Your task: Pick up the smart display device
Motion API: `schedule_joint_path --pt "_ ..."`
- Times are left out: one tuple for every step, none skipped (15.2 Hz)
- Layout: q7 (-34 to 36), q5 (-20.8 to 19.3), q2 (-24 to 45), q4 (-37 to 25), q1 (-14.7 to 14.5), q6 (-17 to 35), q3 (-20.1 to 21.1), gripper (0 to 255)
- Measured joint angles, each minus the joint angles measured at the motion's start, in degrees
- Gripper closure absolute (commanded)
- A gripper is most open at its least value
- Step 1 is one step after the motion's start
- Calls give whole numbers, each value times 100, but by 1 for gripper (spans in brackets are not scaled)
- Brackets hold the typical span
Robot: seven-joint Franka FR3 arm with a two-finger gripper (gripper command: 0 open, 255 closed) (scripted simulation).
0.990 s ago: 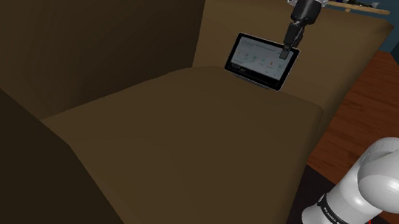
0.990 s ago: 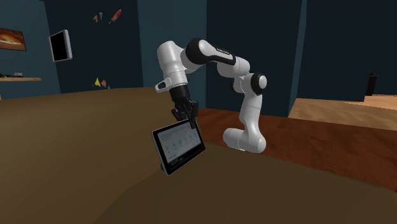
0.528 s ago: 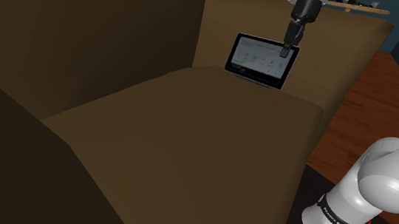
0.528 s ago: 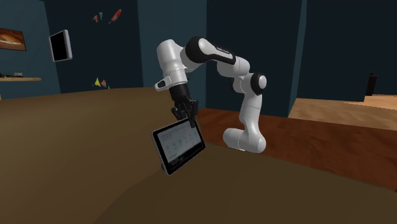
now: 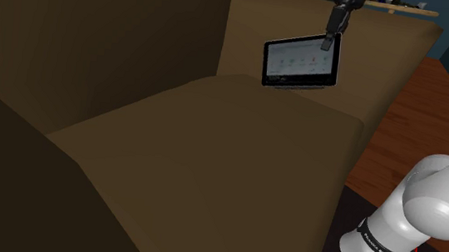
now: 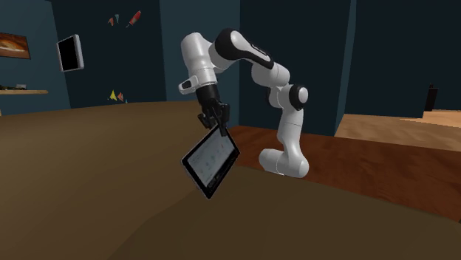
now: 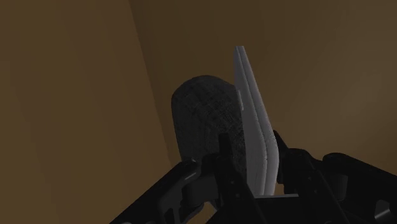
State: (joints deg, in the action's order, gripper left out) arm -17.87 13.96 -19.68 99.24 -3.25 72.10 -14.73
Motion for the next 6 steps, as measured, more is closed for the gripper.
schedule_joint_path --pt "27 13 25 -107 -6 -80 -1 255" --pt "48 29 66 -211 -14 -140 -2 255" --pt "59 41 107 -324 -18 -214 -12 255" --pt "78 56 149 -444 -23 -291 -19 255" --pt "89 70 191 -583 -25 -391 -35 255" --pt "98 79 216 -653 -28 -433 -40 255"
